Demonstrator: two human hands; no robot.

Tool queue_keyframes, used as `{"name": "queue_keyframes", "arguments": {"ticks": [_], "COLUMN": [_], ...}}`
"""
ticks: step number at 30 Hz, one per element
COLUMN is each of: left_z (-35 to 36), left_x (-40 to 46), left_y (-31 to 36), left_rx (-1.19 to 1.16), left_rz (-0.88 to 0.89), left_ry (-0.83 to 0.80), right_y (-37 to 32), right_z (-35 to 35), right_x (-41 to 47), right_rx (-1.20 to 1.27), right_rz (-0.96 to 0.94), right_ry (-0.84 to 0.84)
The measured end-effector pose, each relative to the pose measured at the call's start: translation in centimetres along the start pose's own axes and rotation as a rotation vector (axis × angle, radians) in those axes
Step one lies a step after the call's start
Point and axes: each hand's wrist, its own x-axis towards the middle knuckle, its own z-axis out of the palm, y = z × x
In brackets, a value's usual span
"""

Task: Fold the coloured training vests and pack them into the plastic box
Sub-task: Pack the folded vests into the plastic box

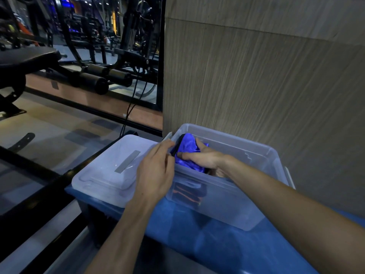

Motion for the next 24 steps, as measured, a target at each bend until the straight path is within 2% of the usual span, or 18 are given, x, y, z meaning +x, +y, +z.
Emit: {"name": "queue_keyframes", "arguments": {"ticks": [3, 6, 13, 20, 24], "left_z": [0.1, 0.2, 0.4, 0.7, 0.7], "left_x": [0.0, 0.2, 0.2, 0.4, 0.3], "left_y": [0.2, 0.3, 0.2, 0.2, 0.4], "left_rx": [0.017, 0.013, 0.002, 0.017, 0.035], "left_rz": [0.022, 0.016, 0.016, 0.017, 0.011], "left_ry": [-0.019, -0.023, -0.034, -0.038, -0.037], "right_y": [0.1, -0.4, -0.4, 0.2, -0.1], "right_z": [-0.2, -0.2, 0.0, 1.2, 0.6], "right_x": [-1.0, -1.8, -1.4, 1.0, -0.1], "right_rx": [-0.268, -0.420, -0.350, -0.457, -0.360], "right_rz": [-0.002, -0.054, -0.059, -0.075, -0.022], "right_ry": [0.053, 0.083, -0.023, -0.056, -0.050]}}
